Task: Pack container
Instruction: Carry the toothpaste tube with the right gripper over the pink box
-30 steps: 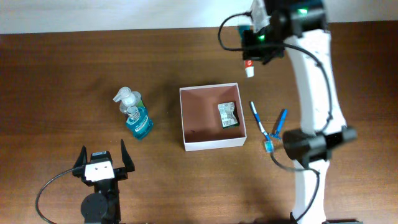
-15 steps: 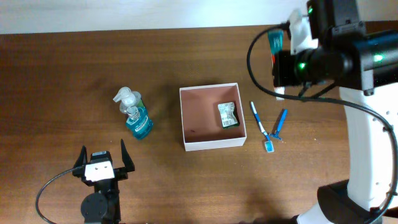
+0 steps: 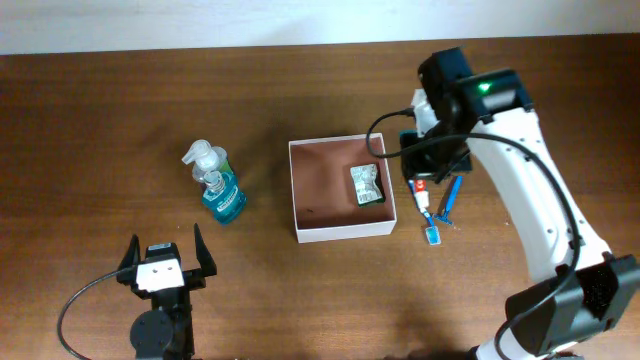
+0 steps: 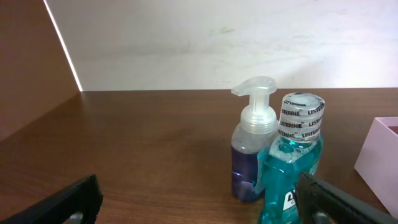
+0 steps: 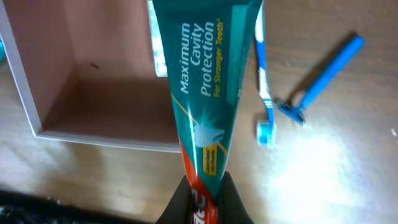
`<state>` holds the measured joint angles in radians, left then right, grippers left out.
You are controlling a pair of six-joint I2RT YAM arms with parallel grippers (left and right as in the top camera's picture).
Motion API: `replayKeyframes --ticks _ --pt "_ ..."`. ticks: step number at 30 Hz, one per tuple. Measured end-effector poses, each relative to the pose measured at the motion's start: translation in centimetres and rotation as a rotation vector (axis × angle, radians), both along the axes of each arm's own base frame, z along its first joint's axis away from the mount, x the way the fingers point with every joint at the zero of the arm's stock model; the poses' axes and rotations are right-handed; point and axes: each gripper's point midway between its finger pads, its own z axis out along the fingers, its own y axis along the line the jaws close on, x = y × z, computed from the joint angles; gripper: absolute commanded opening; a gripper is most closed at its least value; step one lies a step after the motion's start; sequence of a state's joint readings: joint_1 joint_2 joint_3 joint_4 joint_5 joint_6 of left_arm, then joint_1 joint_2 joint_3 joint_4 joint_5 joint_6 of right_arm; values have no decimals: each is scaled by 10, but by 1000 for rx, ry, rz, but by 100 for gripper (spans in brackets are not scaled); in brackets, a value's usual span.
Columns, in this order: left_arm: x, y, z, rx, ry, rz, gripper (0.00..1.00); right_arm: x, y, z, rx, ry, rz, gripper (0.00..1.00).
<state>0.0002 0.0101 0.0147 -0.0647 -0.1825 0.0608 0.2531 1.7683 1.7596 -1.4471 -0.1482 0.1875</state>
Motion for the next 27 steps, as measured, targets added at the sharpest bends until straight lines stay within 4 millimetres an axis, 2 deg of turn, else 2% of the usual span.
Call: replayKeyframes --ticks 9,12,21,27 --pt "0 0 0 0 0 0 99 21 44 -22 39 -125 98 5" --pt "0 0 0 0 0 0 99 22 50 -33 40 -130 113 5" --pt "0 0 0 0 0 0 99 14 45 -81 -16 -42 116 5" --pt "0 0 0 0 0 0 99 21 47 -84 -14 -63 115 5"
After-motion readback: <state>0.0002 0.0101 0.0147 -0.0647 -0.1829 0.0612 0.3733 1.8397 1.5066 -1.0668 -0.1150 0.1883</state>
